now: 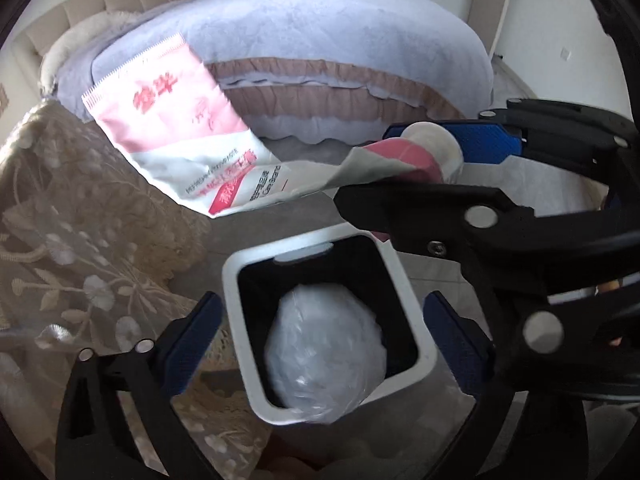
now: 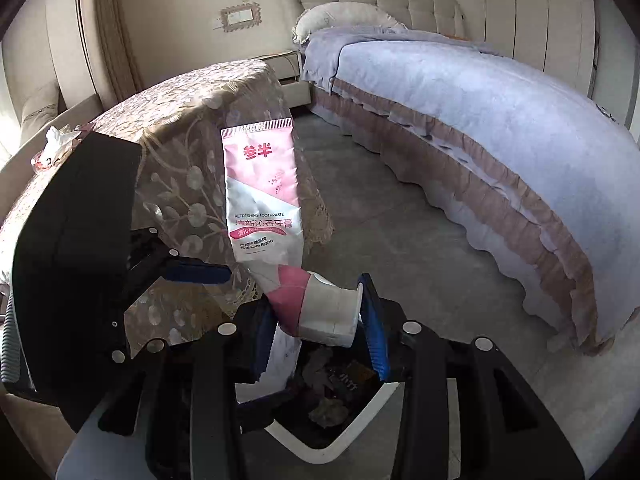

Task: Collect trash
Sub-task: 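Carry the toothpaste tube and clear bag to the white bin and open both tools, then return both tools to the table over the remaining trash, then grasp the white tissue with the right tool while the left tool grasps the red cup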

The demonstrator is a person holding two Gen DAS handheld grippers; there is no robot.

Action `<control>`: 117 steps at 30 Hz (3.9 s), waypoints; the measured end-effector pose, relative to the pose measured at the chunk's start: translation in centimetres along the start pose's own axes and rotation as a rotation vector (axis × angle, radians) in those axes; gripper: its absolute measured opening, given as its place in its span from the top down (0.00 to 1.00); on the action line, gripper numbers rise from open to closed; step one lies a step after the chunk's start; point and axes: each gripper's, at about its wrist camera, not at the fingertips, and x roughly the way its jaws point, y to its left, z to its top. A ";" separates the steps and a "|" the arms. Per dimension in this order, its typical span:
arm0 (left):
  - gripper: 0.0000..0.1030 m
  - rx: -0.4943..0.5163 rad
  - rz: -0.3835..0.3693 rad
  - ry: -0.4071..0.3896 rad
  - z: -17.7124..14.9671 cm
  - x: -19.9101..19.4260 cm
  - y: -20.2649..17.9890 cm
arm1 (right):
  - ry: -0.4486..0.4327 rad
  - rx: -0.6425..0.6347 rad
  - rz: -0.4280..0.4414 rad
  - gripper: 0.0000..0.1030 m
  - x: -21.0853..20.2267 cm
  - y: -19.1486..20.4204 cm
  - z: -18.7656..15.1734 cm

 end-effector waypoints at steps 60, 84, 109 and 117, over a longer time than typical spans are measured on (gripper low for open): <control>0.05 -0.337 0.533 -0.339 -11.3 -23.6 16.5 | -0.310 -0.404 0.309 0.04 -5.0 23.5 13.5; 0.05 -0.803 0.855 -0.323 -24.4 -32.5 32.4 | -0.256 -0.596 0.460 0.04 1.4 39.3 18.6; 0.05 -0.940 0.834 -0.283 -26.4 -31.3 38.4 | 0.026 -0.729 0.501 0.43 12.3 46.0 20.0; 0.05 -0.916 0.819 -0.282 -24.6 -30.5 38.1 | -0.031 -0.673 0.485 0.58 10.0 43.1 21.0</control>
